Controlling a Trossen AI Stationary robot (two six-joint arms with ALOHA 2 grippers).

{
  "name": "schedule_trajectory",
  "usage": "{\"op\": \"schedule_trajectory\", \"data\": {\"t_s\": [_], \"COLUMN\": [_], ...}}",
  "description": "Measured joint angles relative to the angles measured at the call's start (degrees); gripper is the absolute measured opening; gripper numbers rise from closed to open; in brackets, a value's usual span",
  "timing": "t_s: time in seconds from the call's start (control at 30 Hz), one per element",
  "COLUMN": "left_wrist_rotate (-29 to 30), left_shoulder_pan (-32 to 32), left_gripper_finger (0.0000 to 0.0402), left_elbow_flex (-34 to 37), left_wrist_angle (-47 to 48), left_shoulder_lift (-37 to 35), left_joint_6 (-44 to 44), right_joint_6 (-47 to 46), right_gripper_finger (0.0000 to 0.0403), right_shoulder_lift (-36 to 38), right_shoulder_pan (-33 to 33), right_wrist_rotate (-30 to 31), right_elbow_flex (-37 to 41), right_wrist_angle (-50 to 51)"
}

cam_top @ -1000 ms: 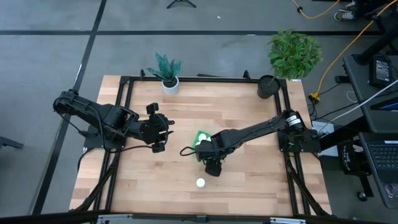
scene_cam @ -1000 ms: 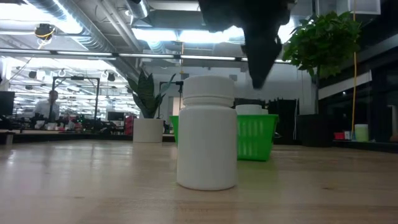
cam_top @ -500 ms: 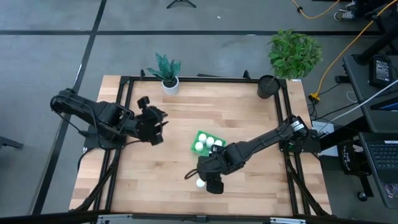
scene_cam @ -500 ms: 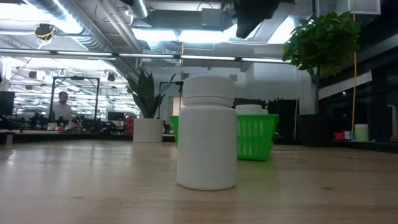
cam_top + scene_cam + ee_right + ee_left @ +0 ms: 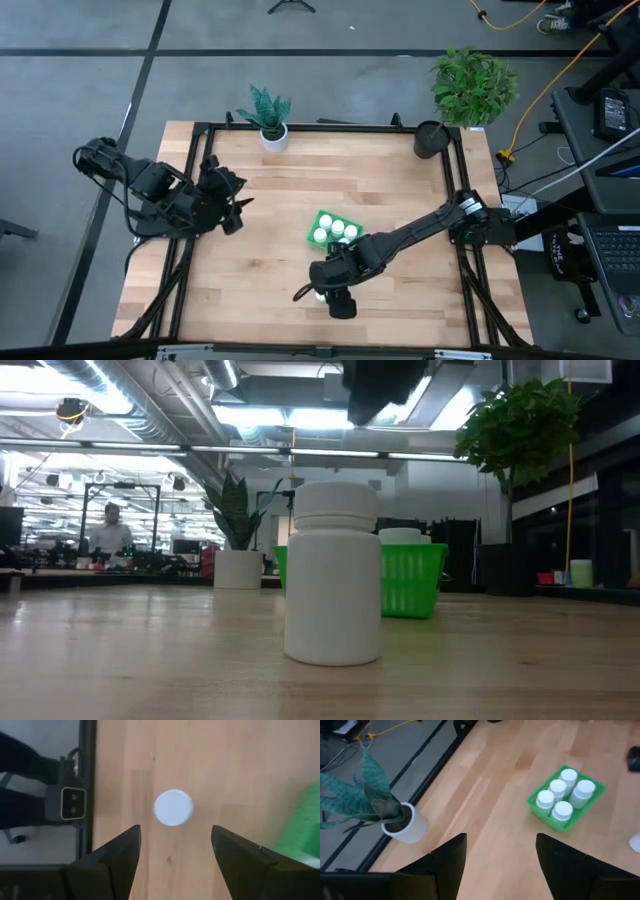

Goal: Pick and place pill bottles into a basket
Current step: Put the white pill bottle into the green bin

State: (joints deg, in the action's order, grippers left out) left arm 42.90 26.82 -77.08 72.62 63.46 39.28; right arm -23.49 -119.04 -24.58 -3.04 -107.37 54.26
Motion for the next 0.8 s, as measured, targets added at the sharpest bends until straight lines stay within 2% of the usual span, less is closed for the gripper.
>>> {"op": "schedule_trajectory", "data": {"t_s": [0.3, 0.8], "left_wrist_rotate": [-0.1, 0.2], "left_shoulder_pan": [2.2, 4.2], "left_gripper_finger": [0.0238, 0.0238], "left_elbow_flex": [0.0, 0.0], "left_wrist_angle": [1.3, 1.4], "left_shoulder_lift": [0.0, 0.0], "left_joint_6": [2.2, 4.8], "right_joint_6": [0.0, 1.4], "right_gripper_finger": [0.0244, 0.0244], "right_shoulder_lift": [-5.0, -6.2], "right_shoulder_pan": [0.0, 0.0], "right_wrist_rotate": [-1.6, -2.1], "right_elbow_flex": [0.0, 0.0], "right_wrist_angle": [-1.9, -6.0]}}
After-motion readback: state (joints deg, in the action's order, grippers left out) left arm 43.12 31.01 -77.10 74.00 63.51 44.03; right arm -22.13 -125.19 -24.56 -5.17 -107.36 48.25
